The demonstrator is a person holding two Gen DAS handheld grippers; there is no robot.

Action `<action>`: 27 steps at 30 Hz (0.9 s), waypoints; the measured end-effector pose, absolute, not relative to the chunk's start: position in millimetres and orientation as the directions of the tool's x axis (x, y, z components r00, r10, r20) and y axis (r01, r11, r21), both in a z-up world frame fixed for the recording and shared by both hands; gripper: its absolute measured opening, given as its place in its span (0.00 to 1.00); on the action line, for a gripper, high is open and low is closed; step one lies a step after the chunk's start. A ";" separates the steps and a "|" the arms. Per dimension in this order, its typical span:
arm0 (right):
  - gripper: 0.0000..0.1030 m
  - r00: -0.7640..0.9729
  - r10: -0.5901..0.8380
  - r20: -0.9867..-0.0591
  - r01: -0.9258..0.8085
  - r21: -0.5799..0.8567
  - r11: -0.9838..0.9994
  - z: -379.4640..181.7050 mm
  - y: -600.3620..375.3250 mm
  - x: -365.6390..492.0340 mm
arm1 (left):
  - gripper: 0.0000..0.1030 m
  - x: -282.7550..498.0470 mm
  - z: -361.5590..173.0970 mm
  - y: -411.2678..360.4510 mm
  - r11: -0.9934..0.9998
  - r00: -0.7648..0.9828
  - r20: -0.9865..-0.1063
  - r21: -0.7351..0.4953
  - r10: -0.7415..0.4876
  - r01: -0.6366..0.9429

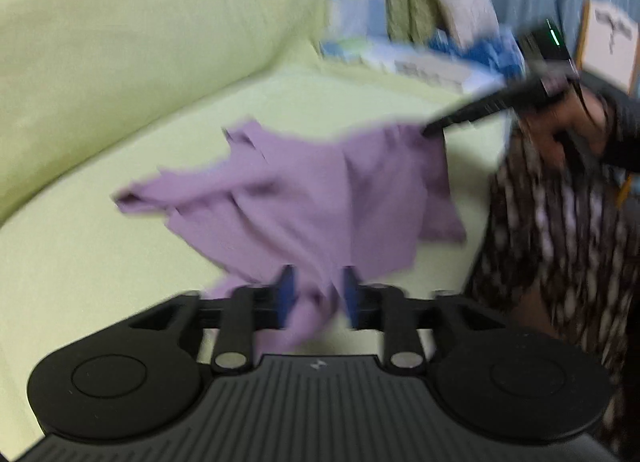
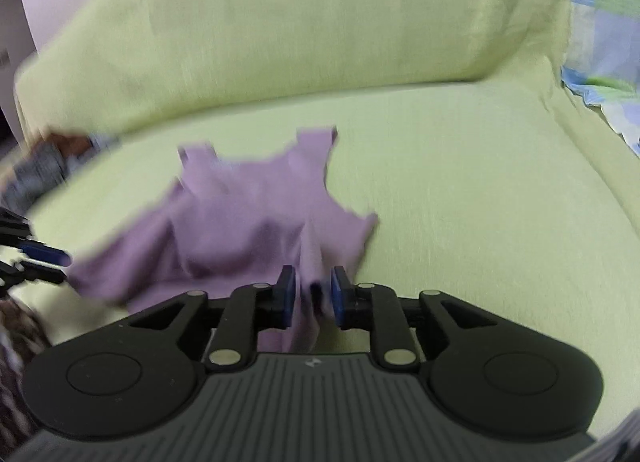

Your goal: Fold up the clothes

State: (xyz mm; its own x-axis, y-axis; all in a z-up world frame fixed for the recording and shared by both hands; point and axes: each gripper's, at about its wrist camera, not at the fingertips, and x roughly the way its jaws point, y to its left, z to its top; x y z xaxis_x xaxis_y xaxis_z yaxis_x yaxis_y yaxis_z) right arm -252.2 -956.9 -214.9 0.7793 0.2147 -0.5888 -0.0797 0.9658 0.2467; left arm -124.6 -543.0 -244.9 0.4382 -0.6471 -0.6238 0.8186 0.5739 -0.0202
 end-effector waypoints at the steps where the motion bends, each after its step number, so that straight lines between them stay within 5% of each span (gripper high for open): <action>1: 0.24 0.796 0.219 -0.564 -0.085 0.255 0.963 -207.3 -961.2 -253.2 | 0.45 -115.0 -239.1 -539.4 0.599 0.468 -0.604 -0.020 -0.645 0.800; 7: 0.31 0.811 0.204 -0.548 -0.130 0.170 0.977 -191.7 -956.4 -220.2 | 0.45 -42.0 -246.1 -541.7 0.715 0.585 -0.589 0.017 -0.558 0.699; 14: 0.36 0.779 0.222 -0.587 -0.210 0.089 0.974 -202.6 -946.6 -144.0 | 0.45 73.7 -301.1 -564.5 0.790 0.493 -0.651 -0.293 -0.577 0.539; 17: 0.43 0.765 0.212 -0.609 -0.237 0.039 0.971 -214.6 -942.8 -106.2 | 0.45 91.8 -317.3 -566.4 0.802 0.493 -0.655 -0.325 -0.573 0.501; 27: 0.46 0.710 0.243 -0.661 -0.232 0.106 0.967 -248.4 -948.3 -37.0 | 0.40 107.7 -350.6 -563.3 0.766 0.563 -0.522 -0.398 -0.641 0.505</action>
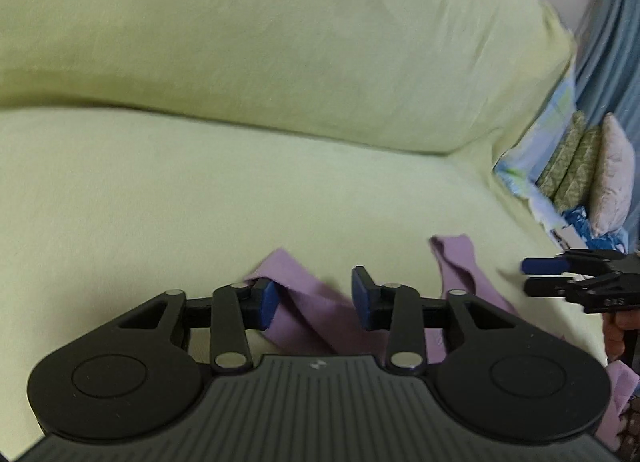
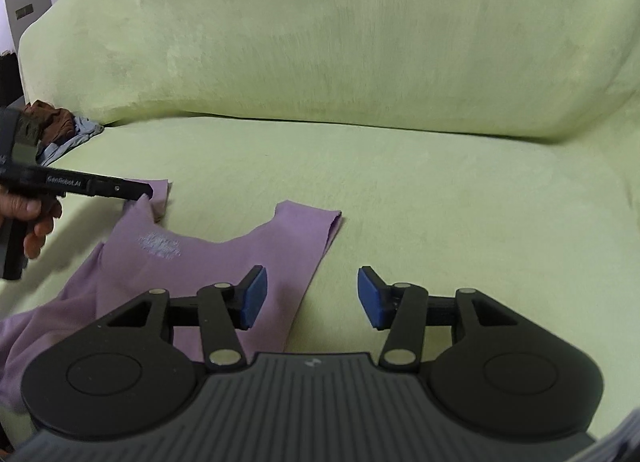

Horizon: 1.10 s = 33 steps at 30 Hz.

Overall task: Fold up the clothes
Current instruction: 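Grasp a shoulder strap with the right gripper while the left gripper grasps the other strap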

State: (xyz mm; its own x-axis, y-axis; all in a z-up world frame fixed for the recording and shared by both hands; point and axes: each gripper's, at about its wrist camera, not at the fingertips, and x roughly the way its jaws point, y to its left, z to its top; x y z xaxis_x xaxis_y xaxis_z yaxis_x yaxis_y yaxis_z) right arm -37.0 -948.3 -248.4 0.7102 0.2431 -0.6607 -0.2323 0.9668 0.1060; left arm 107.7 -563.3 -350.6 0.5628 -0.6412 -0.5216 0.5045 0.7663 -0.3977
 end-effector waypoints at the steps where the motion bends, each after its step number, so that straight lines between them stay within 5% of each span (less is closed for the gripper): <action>1: 0.47 0.711 0.239 -0.662 -0.229 0.104 0.968 -249.9 -947.6 -32.2 | 0.40 107.5 -349.5 -563.9 0.759 0.577 -0.493 -0.404 -0.651 0.511; 6: 0.49 0.704 0.226 -0.674 -0.240 0.074 0.968 -256.8 -939.8 -12.7 | 0.45 112.0 -343.2 -563.2 0.729 0.607 -0.406 -0.427 -0.683 0.535; 18: 0.44 0.675 0.243 -0.697 -0.278 0.064 0.958 -270.3 -921.4 8.4 | 0.64 101.9 -333.0 -527.2 0.626 0.477 -0.414 -0.405 -0.775 0.667; 19: 0.38 0.675 0.243 -0.697 -0.274 0.069 0.959 -270.2 -921.3 9.8 | 0.64 100.9 -334.0 -525.1 0.623 0.468 -0.428 -0.378 -0.773 0.685; 22: 0.02 0.682 0.218 -0.698 -0.248 0.060 0.967 -270.1 -920.2 14.0 | 0.64 102.8 -339.6 -521.8 0.624 0.459 -0.441 -0.383 -0.771 0.681; 25: 0.01 0.711 0.173 -0.681 -0.225 0.012 0.974 -263.4 -917.2 14.8 | 0.77 104.1 -339.9 -528.0 0.588 0.420 -0.427 -0.431 -0.801 0.684; 29: 0.01 0.806 0.020 -0.592 -0.140 -0.157 0.978 -246.5 -920.7 9.3 | 0.78 94.2 -338.4 -548.8 0.568 0.374 -0.482 -0.360 -0.793 0.740; 33: 0.01 0.794 -0.009 -0.607 -0.092 -0.135 0.986 -245.7 -934.6 13.3 | 0.78 82.3 -335.8 -556.6 0.515 0.340 -0.476 -0.306 -0.811 0.800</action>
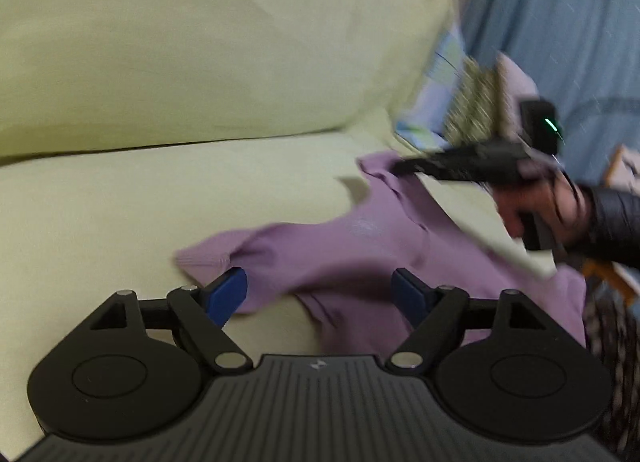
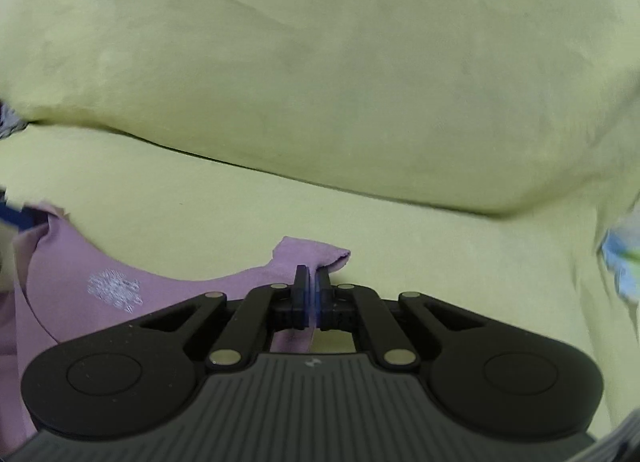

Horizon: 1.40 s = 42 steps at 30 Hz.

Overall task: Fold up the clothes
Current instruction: 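Grasp a shoulder strap with the right gripper while the left gripper grasps the other strap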

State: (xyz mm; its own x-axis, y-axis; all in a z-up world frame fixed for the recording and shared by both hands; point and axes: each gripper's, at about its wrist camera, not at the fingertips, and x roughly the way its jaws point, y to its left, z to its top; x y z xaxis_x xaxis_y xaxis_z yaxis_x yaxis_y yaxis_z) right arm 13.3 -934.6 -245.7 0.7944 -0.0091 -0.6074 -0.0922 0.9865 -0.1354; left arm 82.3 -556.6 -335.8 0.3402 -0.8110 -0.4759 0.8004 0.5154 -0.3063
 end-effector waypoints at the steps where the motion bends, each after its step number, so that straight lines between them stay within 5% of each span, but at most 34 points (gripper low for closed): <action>1: 0.01 0.786 -0.011 -0.618 -0.092 -0.135 0.987 -247.9 -936.4 13.3 | 0.78 81.3 -333.5 -553.9 0.506 0.342 -0.453 -0.312 -0.823 0.804; 6: 0.01 0.779 -0.070 -0.624 -0.048 -0.169 0.984 -256.4 -942.2 6.6 | 0.78 84.1 -319.3 -530.1 0.546 0.453 -0.315 -0.353 -0.834 0.760; 17: 0.02 0.777 -0.007 -0.630 -0.066 -0.092 0.994 -258.4 -946.9 8.1 | 0.78 114.5 -340.4 -559.6 0.730 0.570 -0.524 -0.156 -0.632 0.666; 21: 0.02 0.765 0.051 -0.643 -0.055 0.013 0.998 -266.7 -951.7 6.9 | 0.77 123.7 -344.9 -572.1 0.756 0.562 -0.556 -0.203 -0.612 0.623; 27: 0.02 0.789 0.104 -0.606 0.017 0.190 0.982 -275.0 -970.8 3.4 | 0.77 137.6 -343.5 -547.7 0.726 0.573 -0.448 -0.373 -0.686 0.578; 36: 0.06 0.781 0.166 -0.602 0.015 0.283 0.959 -279.1 -984.1 2.2 | 0.77 126.6 -348.4 -605.0 0.748 0.583 -0.621 -0.008 -0.524 0.664; 39: 0.06 0.787 0.133 -0.603 -0.014 0.198 0.980 -278.3 -971.9 -3.4 | 0.62 120.2 -347.0 -616.9 0.734 0.585 -0.640 0.048 -0.498 0.678; 41: 0.07 0.790 0.126 -0.600 -0.015 0.186 0.982 -277.9 -969.9 -4.6 | 0.43 115.8 -343.3 -622.9 0.702 0.562 -0.653 0.064 -0.509 0.709; 42: 0.07 0.793 0.124 -0.596 -0.013 0.186 0.982 -278.6 -969.6 -5.6 | 0.25 112.9 -341.6 -625.9 0.694 0.563 -0.655 0.083 -0.503 0.716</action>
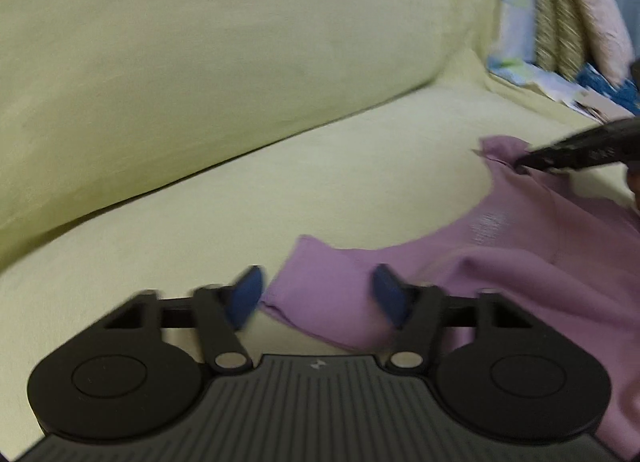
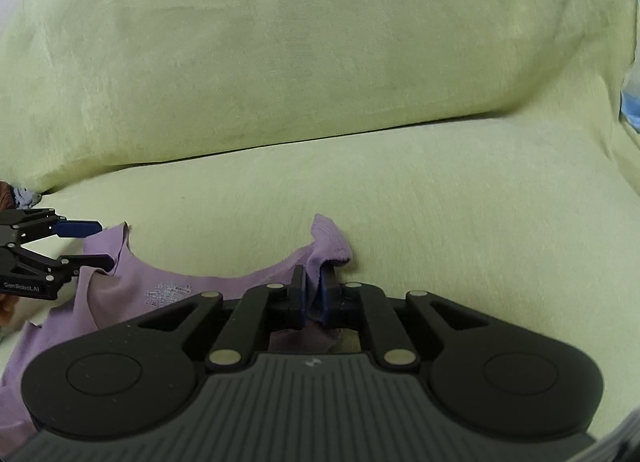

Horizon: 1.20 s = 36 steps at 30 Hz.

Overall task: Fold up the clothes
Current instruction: 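Grasp a shoulder strap with the right gripper while the left gripper grasps the other strap, then lift the straps and lay the tank top flat, opening both grippers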

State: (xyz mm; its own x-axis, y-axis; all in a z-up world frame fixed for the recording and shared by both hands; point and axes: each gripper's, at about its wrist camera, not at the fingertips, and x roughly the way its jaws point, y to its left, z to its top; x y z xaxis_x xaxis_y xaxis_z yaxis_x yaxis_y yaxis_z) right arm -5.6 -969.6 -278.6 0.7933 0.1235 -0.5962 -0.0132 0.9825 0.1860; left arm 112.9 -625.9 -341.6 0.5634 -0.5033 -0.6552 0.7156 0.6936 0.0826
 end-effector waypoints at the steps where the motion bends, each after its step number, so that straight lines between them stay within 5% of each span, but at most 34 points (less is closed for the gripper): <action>1: 0.07 0.796 0.122 -0.592 -0.012 0.186 0.982 -279.3 -969.6 -6.7 | 0.17 109.9 -340.2 -629.3 0.689 0.570 -0.657 0.106 -0.493 0.717; 6: 0.07 0.799 0.125 -0.588 -0.008 0.197 0.980 -279.3 -971.6 -6.4 | 0.03 104.8 -338.1 -630.0 0.691 0.592 -0.642 0.133 -0.486 0.711; 21: 0.02 0.890 0.047 -0.454 -0.026 0.053 0.998 -245.3 -951.6 10.1 | 0.02 144.3 -302.2 -624.7 0.781 0.706 -0.529 0.122 -0.472 0.613; 36: 0.01 0.858 0.020 -0.513 -0.026 -0.005 1.000 -269.9 -963.9 90.5 | 0.02 196.7 -348.4 -625.1 0.838 0.737 -0.609 0.208 -0.292 0.504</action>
